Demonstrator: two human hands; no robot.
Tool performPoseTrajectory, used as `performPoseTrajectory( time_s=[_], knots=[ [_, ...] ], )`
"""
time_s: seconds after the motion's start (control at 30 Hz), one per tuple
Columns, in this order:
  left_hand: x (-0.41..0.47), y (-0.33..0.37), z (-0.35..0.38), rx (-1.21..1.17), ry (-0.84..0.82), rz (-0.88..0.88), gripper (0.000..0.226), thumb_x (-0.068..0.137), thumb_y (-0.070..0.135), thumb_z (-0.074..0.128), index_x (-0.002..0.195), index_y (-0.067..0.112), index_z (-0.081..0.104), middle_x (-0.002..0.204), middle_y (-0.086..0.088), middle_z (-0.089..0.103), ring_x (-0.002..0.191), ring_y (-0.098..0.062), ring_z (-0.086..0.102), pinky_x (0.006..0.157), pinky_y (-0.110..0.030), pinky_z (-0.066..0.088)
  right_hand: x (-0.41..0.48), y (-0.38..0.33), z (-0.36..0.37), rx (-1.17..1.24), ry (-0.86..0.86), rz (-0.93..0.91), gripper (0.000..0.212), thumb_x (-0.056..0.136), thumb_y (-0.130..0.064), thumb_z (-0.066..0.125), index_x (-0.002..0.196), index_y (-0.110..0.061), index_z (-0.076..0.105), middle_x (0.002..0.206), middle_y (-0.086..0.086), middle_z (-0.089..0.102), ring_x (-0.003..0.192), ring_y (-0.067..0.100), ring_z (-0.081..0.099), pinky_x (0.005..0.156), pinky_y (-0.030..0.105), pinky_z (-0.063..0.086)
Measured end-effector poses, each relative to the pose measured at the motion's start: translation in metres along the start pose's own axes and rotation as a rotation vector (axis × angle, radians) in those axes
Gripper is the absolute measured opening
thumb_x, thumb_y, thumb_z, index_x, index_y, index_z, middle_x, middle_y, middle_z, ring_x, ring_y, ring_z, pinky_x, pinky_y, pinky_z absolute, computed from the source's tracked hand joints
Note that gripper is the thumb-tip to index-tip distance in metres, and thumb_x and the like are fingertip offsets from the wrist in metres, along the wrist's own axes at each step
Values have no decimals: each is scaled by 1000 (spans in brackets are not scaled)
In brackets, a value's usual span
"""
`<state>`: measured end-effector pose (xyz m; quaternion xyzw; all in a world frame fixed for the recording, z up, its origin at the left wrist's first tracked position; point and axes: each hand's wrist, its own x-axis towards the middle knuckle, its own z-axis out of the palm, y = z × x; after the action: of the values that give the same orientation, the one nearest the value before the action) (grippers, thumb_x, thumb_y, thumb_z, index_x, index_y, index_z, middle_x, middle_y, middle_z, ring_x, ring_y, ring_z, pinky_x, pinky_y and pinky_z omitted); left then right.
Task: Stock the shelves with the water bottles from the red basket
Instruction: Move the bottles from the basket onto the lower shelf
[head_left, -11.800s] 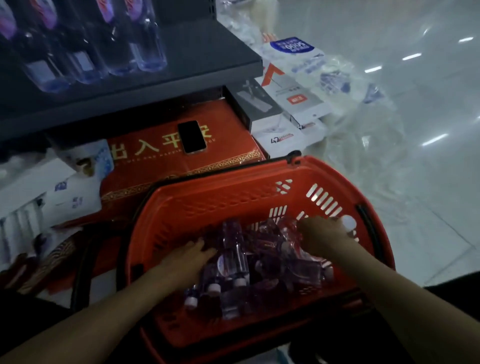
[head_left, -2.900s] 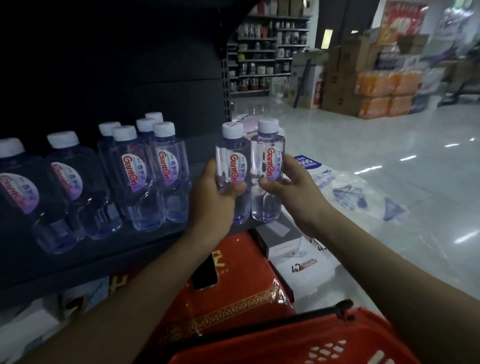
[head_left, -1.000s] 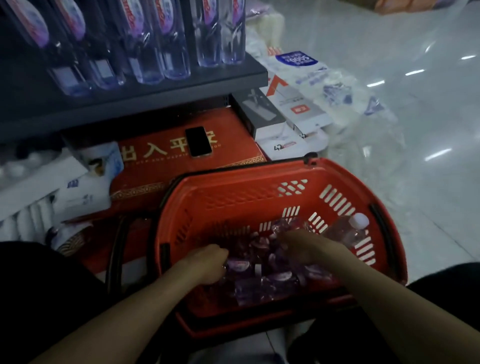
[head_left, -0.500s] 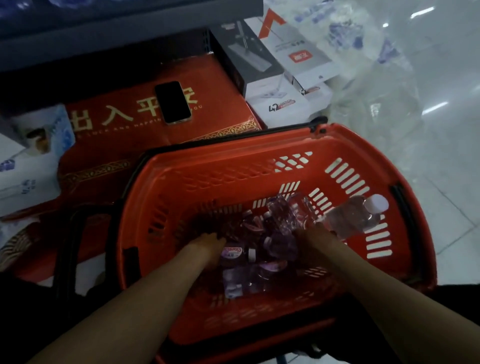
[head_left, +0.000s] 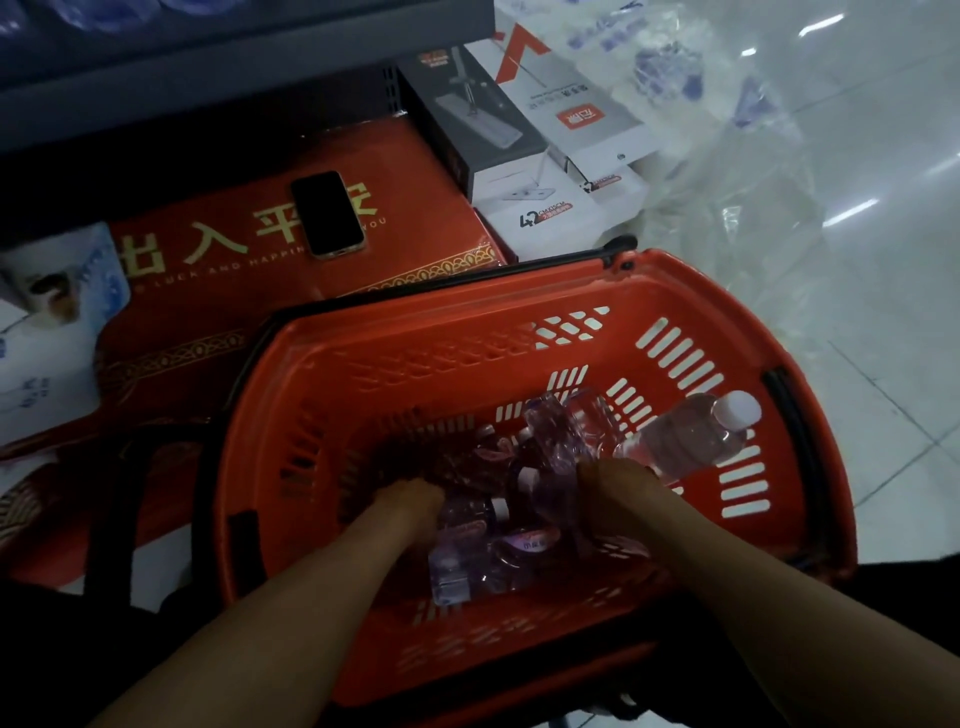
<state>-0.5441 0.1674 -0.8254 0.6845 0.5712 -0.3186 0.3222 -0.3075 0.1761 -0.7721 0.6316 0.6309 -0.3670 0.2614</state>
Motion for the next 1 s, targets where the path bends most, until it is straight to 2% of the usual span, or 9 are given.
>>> performPoseTrajectory(
  time_s=[0.2,0.27,0.37,0.47,0.63,0.7,0.77,0.9,1.0],
  knots=[
    [-13,-1,-11,-428,-79,-109,50,78,27,77,122,8,63,121,-10,67,107,-23,65,82,-27,51,-3,4,-8,695,-233,15,41,105,-43,33,114,-13,59,101,8,68,89,20,67,83,34,56],
    [-19,-6,-19,-642,-19,-136,48,73,21,81,116,7,66,110,-8,70,100,-22,68,76,-24,52,-6,3,-11,755,-272,-10,42,100,-51,45,113,-14,61,97,7,70,81,16,70,71,28,56],
    [-37,-10,-34,-934,136,-111,32,78,14,77,109,12,69,101,-3,71,89,-16,66,68,-24,52,-9,2,-15,873,-217,-106,57,75,-60,75,115,-21,65,112,7,71,101,24,70,86,37,57],
    [-64,-9,-48,-1123,214,-87,27,86,15,70,113,13,66,103,-1,71,84,-11,62,58,-20,40,-14,-4,-28,1070,-193,-131,59,78,-52,73,117,-8,64,115,23,68,105,42,66,81,44,55],
    [-111,-16,-77,-1215,225,-42,35,86,13,69,117,24,58,98,2,69,87,-15,65,80,-39,54,-32,-22,-55,1562,-202,-234,38,80,-39,67,97,-5,67,74,13,68,55,25,65,52,30,54],
    [-131,-19,-93,-1250,237,19,34,87,11,68,117,24,57,108,-1,70,96,-18,67,84,-47,55,-43,-34,-65,1592,-202,-250,36,78,-39,66,92,-6,66,71,11,65,55,25,62,58,32,52],
    [-151,-22,-108,-1269,259,121,33,89,10,66,116,25,56,113,2,67,100,-14,66,77,-39,56,-53,-47,-72,1609,-221,-294,34,79,-35,65,101,-9,65,79,11,68,62,27,65,62,34,53],
    [-175,-29,-126,-1282,386,315,45,88,6,66,124,30,53,116,7,68,99,-6,69,73,-28,57,-78,-71,-86,1664,-250,-456,40,98,-18,52,131,-40,52,127,14,65,102,42,67,74,46,59],
    [-172,-29,-134,-1183,511,384,53,85,-6,66,130,20,53,115,6,69,98,3,66,73,-14,53,-92,-80,-93,1597,-251,-434,29,100,-19,48,115,-12,71,104,19,75,83,33,75,71,42,62]
  ],
)
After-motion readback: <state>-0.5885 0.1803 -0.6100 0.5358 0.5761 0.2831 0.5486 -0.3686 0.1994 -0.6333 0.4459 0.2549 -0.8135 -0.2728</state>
